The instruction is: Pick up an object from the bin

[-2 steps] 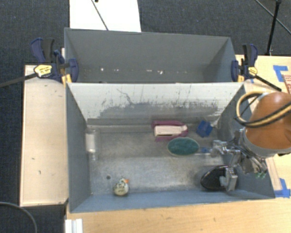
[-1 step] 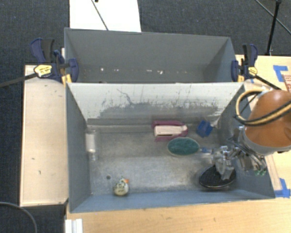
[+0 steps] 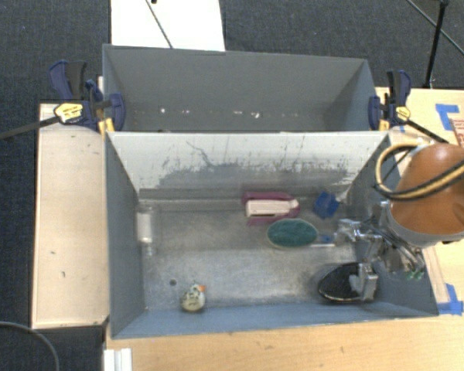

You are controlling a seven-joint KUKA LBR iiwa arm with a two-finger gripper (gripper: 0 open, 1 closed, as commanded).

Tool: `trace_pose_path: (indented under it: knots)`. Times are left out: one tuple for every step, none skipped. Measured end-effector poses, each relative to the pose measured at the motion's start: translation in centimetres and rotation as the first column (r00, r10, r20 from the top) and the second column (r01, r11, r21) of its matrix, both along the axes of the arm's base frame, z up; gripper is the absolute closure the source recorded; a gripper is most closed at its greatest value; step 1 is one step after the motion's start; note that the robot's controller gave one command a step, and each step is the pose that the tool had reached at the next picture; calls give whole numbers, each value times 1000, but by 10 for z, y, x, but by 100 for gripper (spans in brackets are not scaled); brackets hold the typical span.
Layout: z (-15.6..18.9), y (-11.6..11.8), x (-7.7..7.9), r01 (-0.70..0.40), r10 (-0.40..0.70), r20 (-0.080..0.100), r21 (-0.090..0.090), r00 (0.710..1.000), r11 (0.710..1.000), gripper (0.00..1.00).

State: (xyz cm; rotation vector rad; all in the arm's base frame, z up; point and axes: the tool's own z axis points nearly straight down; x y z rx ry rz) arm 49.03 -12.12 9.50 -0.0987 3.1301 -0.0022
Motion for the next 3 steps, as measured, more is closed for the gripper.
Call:
trace_pose_path:
  knots:
    - [-20, 16, -8, -277, 277, 4, -5, 961, 961, 0]
    - [-21, 17, -9, -280, 280, 2, -3, 960, 960, 100]
    - [-21, 17, -8, -280, 280, 8, -4, 960, 960, 0]
